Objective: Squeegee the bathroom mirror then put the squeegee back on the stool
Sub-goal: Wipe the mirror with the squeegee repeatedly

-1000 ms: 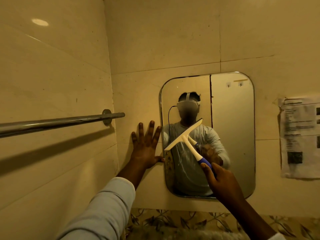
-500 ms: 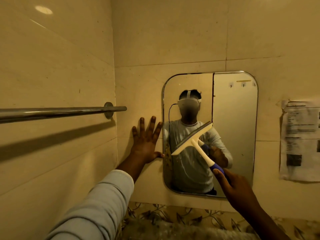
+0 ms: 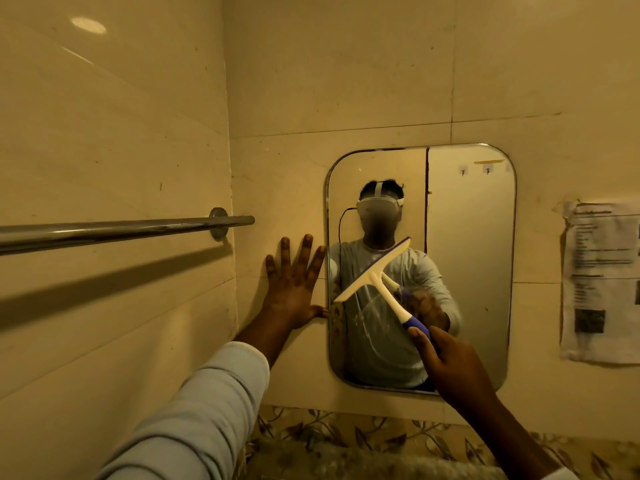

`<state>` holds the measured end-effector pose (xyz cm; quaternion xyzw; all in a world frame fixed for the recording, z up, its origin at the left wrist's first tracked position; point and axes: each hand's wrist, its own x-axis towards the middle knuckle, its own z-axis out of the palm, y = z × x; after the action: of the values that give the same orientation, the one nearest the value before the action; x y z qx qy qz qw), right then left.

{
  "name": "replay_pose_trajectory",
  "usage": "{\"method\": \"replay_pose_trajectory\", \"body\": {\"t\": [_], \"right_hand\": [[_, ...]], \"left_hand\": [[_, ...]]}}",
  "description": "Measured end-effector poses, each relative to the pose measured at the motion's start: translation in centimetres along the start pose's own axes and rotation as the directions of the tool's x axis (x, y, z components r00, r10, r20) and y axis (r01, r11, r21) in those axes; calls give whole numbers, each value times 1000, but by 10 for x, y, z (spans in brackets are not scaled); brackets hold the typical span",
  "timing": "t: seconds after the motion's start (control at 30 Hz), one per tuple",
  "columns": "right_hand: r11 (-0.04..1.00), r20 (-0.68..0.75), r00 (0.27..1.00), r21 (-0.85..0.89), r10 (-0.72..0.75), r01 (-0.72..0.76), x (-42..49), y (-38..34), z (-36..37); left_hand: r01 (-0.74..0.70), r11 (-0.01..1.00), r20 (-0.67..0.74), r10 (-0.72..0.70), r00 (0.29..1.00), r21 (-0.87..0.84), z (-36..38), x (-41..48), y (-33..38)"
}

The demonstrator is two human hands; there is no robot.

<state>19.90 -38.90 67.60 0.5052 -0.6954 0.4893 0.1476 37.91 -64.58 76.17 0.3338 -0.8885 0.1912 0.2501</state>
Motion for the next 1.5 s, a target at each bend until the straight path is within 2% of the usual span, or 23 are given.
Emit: {"method": "replay_pose_trajectory", "body": {"t": [0.33, 0.57, 0.7, 1.03, 1.23, 1.4, 1.5], "right_hand": [[990, 104, 989, -105, 104, -93, -40, 30, -17], [1000, 93, 996, -9, 8, -7, -27, 8, -25], [998, 106, 993, -38, -54, 58, -3, -5, -17], [992, 152, 988, -117, -34, 52, -5, 17, -17], [978, 184, 981, -209, 64, -24, -32, 47, -40], [994, 148, 988, -107, 40, -24, -44, 42, -37], [991, 214, 977, -131, 22, 7, -38, 21, -24]], "left_hand": [[4, 1000, -7, -4, 1000, 1, 0, -1, -1], [-6, 1000, -9, 5, 1000, -9, 1, -1, 0], [-5, 1000, -14, 5, 1000, -10, 1, -2, 0], [2, 1000, -2, -2, 1000, 2, 0, -1, 0], [3, 1000, -8, -3, 1000, -4, 1, 0, 0], [-3, 1000, -22, 3, 1000, -4, 3, -1, -2], [-6, 1000, -15, 6, 1000, -12, 2, -1, -2]]}}
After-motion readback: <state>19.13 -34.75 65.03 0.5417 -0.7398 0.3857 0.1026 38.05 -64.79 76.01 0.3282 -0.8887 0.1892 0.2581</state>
